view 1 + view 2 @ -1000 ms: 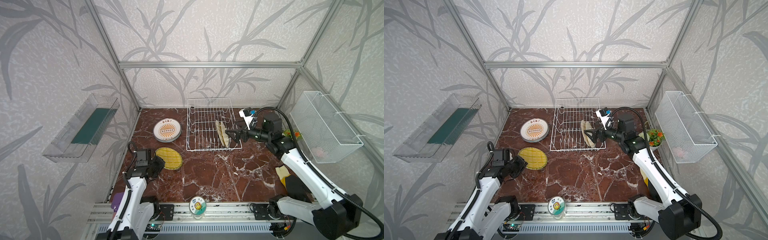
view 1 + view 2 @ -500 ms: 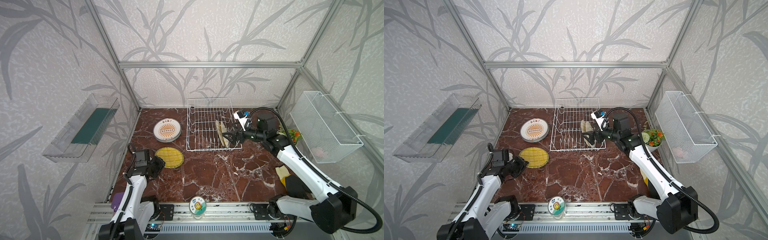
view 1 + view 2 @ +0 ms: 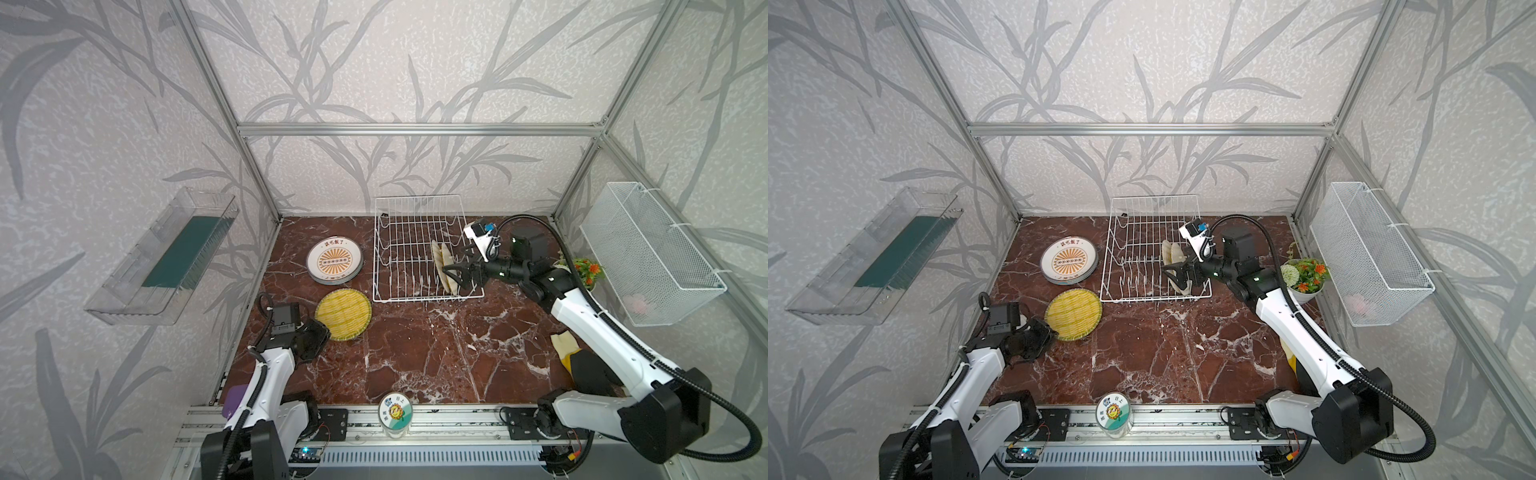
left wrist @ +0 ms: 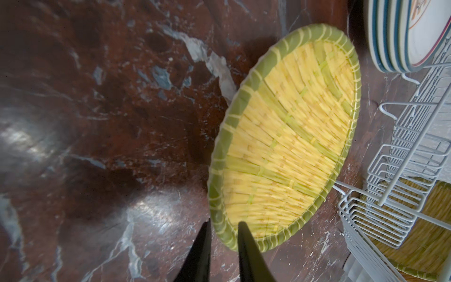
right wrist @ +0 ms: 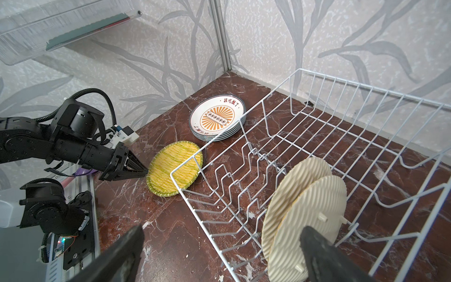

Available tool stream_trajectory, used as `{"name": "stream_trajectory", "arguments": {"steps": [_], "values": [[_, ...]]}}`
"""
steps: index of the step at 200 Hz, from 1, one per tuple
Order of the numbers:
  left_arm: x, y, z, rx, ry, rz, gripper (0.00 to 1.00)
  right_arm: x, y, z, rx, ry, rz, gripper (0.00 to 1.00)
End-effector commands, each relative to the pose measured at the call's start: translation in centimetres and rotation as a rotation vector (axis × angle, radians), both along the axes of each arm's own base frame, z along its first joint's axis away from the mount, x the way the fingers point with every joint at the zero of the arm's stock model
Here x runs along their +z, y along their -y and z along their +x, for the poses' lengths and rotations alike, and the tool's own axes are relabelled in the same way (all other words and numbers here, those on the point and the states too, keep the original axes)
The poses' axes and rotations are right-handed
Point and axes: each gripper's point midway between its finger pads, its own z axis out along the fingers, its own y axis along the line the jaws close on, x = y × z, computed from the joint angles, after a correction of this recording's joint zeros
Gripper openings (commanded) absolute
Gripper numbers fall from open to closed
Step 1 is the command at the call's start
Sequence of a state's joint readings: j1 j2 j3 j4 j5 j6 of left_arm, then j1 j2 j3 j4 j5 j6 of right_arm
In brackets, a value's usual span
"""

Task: Unload the plates from the dish rack
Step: Place a plate at the middle-left of the table, then pick up a plate from the dish rack.

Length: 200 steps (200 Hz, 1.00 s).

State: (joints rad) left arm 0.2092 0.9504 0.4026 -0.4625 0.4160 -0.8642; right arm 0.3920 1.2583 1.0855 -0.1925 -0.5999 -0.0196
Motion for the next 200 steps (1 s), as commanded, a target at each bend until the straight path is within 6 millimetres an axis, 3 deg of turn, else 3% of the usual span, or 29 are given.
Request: {"name": "stream_trajectory", "arguments": {"steps": [1,34,95,120,142,200], "values": [[-0.4,-0.7,-0.5,0.021,-0.024,0.028,0.24,1.2,-0.3,0.3,0.003,0.031,0.000,0.99],[0.2,-1.6,-1.2,0.056,-0.062,0.066,0.25,1.1,-0.3,0.5,-0.002,0.029,-0.002,0.99],[5.4,-3.8,-1.6,0.118,0.013,0.200,0.52,0.5,0.1,1.2,-0.044,0.019,-0.017,0.99],[9.0,-2.8,1.2,0.015,0.183,0.195,0.66,0.6,0.5,1.8,-0.085,0.017,-0.024,0.99],[12.6,-1.4,3.8,-0.078,0.326,0.156,0.73,0.7,1.1,2.3,-0.136,0.017,-0.032,0.99],[21.0,2.1,7.2,-0.306,0.550,0.108,0.83,-0.1,3.6,3.3,-0.285,0.028,-0.088,0.99]]}}
